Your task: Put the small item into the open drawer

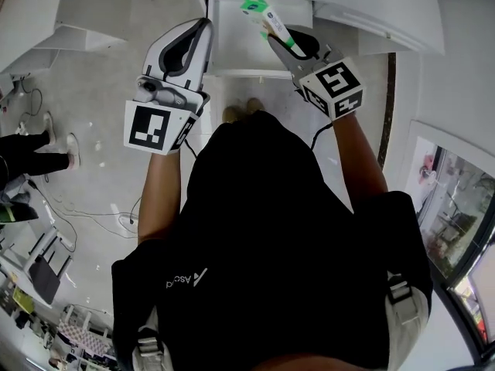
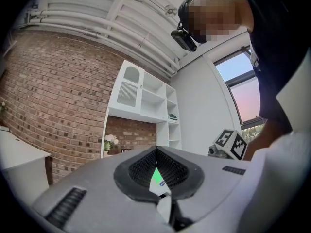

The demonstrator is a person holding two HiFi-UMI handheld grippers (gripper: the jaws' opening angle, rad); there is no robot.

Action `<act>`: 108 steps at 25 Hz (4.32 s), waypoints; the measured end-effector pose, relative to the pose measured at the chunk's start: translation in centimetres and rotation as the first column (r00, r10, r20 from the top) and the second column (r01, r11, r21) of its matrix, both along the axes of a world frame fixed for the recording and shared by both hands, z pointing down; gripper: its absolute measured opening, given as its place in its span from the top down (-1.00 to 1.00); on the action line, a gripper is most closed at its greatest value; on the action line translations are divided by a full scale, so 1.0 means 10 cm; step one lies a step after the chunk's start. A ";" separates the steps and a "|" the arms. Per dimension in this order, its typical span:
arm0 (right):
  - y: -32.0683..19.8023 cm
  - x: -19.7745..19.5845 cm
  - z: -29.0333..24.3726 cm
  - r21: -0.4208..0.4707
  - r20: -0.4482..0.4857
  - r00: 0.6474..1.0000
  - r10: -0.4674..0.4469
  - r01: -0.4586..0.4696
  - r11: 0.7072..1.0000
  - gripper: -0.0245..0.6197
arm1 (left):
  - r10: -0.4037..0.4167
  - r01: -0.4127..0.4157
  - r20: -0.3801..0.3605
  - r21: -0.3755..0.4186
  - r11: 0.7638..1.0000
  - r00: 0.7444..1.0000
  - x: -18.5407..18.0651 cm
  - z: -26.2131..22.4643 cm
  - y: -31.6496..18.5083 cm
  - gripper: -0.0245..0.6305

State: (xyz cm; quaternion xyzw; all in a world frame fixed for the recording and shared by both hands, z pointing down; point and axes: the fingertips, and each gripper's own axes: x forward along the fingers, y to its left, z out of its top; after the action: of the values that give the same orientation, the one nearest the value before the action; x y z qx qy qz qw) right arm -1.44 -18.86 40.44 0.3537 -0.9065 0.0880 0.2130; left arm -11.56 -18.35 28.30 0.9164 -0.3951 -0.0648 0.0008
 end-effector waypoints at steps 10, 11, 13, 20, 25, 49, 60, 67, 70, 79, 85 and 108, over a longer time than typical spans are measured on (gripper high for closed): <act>-0.46 0.00 1.04 -0.211 -0.204 0.975 -0.089 0.045 0.976 0.66 | -0.078 0.077 -0.016 -0.029 0.997 0.997 -0.02 0.15 -0.33 0.93; -0.50 0.00 1.14 -0.232 -0.220 0.970 -0.102 0.049 0.971 0.66 | -0.083 0.083 -0.014 -0.031 0.996 0.996 -0.03 0.15 -0.35 0.93; -0.58 0.00 1.33 -0.270 -0.247 0.962 -0.120 0.051 0.961 0.66 | -0.095 0.095 -0.010 -0.034 0.995 0.995 -0.05 0.17 -0.39 0.93; -0.65 0.00 1.96 -0.383 -0.307 0.937 -0.168 0.040 0.923 0.66 | -0.136 0.135 0.000 -0.055 0.989 0.991 -0.11 0.25 -0.42 0.93; -0.75 0.02 2.32 -0.442 -0.349 0.919 -0.182 0.010 0.897 0.66 | -0.142 0.143 0.019 -0.081 0.986 0.990 -0.14 0.38 -0.52 0.93; -0.76 0.04 3.15 -0.516 -0.426 0.877 -0.223 -0.033 0.856 0.65 | -0.201 0.208 0.065 -0.127 0.970 0.977 -0.24 0.56 -0.63 0.93; -0.70 0.07 3.28 -0.544 -0.429 0.872 -0.234 -0.043 0.838 0.63 | -0.212 0.218 0.061 -0.134 0.967 0.975 -0.26 0.57 -0.64 0.93; -0.67 0.15 3.30 -0.548 -0.438 0.869 -0.231 -0.054 0.835 0.56 | -0.193 0.200 0.066 -0.143 0.969 0.979 -0.21 0.60 -0.63 0.93; -0.71 0.15 3.20 -0.531 -0.421 0.882 -0.211 -0.051 0.846 0.55 | -0.179 0.188 0.073 -0.145 0.971 0.981 -0.20 0.62 -0.61 0.93; -0.76 0.11 2.41 -0.421 -0.316 0.942 -0.115 -0.030 0.906 0.55 | -0.126 0.133 0.061 -0.131 0.982 0.990 -0.11 0.56 -0.58 0.93; -0.79 0.03 1.56 -0.290 -0.181 0.982 -0.049 -0.006 0.957 0.58 | -0.065 0.071 0.050 -0.116 0.991 0.997 0.10 0.52 -0.52 0.93; 0.06 -0.12 -1.30 0.217 0.316 0.942 -0.114 0.045 0.975 0.85 | 0.025 -0.025 0.008 -0.015 1.000 1.000 0.55 -0.25 0.01 0.93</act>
State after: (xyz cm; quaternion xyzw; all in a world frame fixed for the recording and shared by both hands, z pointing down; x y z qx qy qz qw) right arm -2.61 -18.29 27.46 0.3175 -0.9470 0.0420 0.0253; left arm -6.11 -18.21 25.80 0.9214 -0.3841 -0.0583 0.0068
